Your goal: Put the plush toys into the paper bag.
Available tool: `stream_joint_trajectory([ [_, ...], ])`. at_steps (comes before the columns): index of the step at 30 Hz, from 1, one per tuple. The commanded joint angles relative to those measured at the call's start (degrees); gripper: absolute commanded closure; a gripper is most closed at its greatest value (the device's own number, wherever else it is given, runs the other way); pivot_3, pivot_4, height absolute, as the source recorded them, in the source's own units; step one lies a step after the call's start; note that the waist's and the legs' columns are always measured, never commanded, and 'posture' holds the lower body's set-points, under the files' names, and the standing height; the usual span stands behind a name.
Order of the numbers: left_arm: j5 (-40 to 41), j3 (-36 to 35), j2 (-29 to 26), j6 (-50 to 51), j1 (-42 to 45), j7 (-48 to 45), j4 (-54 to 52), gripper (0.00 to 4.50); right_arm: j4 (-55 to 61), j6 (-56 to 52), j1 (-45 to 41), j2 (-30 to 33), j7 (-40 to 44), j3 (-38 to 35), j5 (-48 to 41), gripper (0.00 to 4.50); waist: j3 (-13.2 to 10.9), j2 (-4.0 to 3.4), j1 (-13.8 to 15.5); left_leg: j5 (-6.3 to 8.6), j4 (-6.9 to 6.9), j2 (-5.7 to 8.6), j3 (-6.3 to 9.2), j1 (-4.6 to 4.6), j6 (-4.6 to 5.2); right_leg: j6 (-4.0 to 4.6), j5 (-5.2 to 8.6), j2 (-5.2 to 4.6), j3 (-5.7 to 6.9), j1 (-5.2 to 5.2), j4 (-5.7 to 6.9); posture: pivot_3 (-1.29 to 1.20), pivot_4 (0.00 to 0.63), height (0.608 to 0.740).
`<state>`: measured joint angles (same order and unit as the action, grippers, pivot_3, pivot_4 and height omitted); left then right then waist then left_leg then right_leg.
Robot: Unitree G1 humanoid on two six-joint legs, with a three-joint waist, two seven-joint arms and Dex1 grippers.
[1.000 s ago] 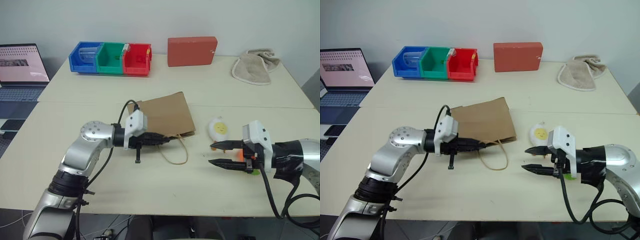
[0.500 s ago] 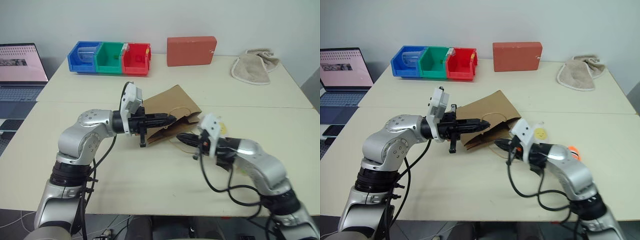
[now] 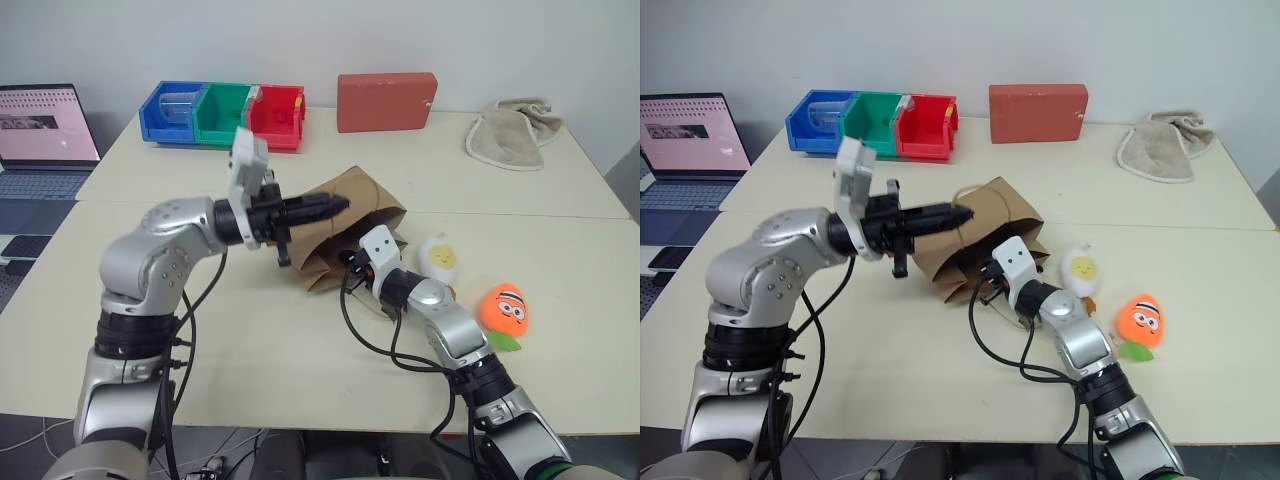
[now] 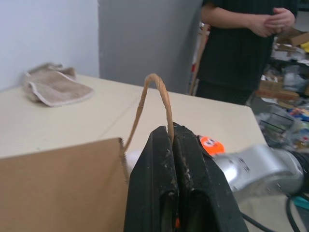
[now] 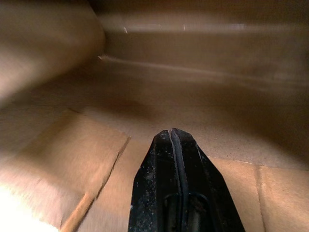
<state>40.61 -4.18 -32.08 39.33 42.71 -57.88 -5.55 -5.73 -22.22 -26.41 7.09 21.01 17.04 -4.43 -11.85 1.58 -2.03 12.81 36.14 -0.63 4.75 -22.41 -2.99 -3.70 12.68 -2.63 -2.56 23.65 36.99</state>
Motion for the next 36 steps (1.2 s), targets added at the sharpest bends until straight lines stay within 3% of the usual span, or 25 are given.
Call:
stream_joint_trajectory([
  [1, 1.3, -2.9, -0.8, -0.9, 4.0, -0.1, 1.8, 4.5, 1.0, 0.9, 0.5, -1.2, 0.0, 0.2, 0.9, 4.49, 0.0, 0.0, -0.1, 0.0, 0.0, 0.0, 0.01, 0.0, 0.0, 0.0, 0.0, 0.0, 0.0, 0.0, 0.0, 0.0, 0.15, 0.74],
  [12, -3.4, -3.5, -4.4, -8.3, 13.8, -4.2, 11.4, 4.5, 1.2, -2.3, 0.9, -2.0, 0.3, -0.4, 1.6, 4.49, 0.0, 0.0, -0.4, 0.0, -0.02, -0.01, 0.01, -0.01, 0.0, 0.0, 0.0, 0.02, -0.01, 0.04, 0.0, 0.0, 0.15, 0.74],
  [25, -4.0, 0.2, -4.8, -7.3, 4.6, -7.9, 4.5, 4.5, 4.5, -1.4, -0.5, -4.2, -0.6, -3.7, -0.2, 4.49, 0.0, 0.0, -0.9, 0.0, -0.02, -0.05, 0.02, -0.14, 0.0, 0.01, -0.01, 0.05, -0.02, 0.18, 0.07, 0.0, 0.15, 0.74],
  [36, -4.6, 1.5, -4.6, -6.8, 1.3, -8.2, 1.5, 4.5, 18.8, -8.5, 1.1, -2.4, 4.2, -6.0, -7.1, 4.49, 0.0, 0.0, -0.9, -0.01, -0.01, -0.06, 0.01, -0.35, 0.0, 0.02, -0.02, 0.06, -0.03, 0.42, 0.13, 0.0, 0.15, 0.74],
])
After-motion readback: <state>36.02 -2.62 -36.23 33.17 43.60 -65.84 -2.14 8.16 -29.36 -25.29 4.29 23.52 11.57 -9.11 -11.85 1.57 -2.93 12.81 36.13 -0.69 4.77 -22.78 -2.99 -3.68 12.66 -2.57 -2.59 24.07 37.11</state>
